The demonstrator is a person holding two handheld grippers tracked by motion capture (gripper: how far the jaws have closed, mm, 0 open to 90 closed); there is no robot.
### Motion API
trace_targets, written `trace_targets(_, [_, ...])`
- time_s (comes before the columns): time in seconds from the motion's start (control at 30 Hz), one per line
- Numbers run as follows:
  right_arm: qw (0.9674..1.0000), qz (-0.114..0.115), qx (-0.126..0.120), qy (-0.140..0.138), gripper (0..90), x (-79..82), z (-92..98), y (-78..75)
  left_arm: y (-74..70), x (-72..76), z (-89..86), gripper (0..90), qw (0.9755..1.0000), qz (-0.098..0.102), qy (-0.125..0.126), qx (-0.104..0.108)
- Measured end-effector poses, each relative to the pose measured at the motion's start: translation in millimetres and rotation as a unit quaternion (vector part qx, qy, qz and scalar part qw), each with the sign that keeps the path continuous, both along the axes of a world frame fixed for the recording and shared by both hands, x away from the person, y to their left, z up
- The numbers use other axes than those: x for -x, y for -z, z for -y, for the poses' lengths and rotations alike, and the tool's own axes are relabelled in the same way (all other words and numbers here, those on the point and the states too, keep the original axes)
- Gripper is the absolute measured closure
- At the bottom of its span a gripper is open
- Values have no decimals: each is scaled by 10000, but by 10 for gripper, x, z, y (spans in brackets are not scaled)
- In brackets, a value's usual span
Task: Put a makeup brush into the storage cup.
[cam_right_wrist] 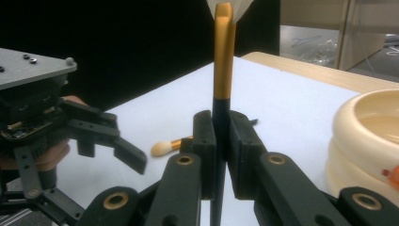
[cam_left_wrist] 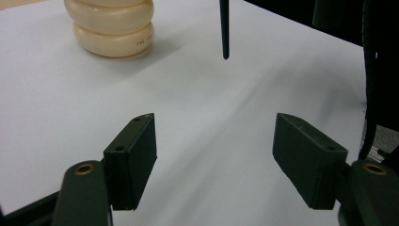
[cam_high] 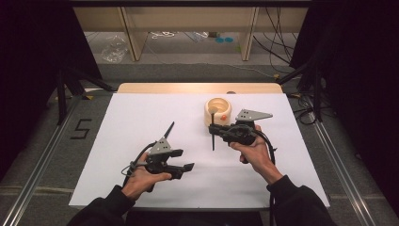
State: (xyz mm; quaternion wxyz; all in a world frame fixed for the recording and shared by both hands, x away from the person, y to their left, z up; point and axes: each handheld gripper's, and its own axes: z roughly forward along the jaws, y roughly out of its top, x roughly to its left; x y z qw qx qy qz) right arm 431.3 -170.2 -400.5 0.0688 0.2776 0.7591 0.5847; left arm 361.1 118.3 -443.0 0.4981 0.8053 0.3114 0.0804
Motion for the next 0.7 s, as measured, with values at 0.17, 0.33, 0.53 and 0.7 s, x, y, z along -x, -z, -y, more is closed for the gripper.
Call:
trace_targets(0.17, [9999,77,-57,118,831,-79,52,-76,27,9,-43,290,10000,-64,-61,-4])
trace_targets(0.33, [9996,81,-44,263,831,-170,104,-118,60,21,-84,286,9999,-104,-64,-59])
trace_targets(0.53, [9991,143,-30,410,831,-260,157,-162,92,45,-120,285,9998,-115,-115,-134])
trace_targets(0.7, [9986,154,7,511,831,-344,190,-212,104,56,-146,279,9997,-146,-116,-143])
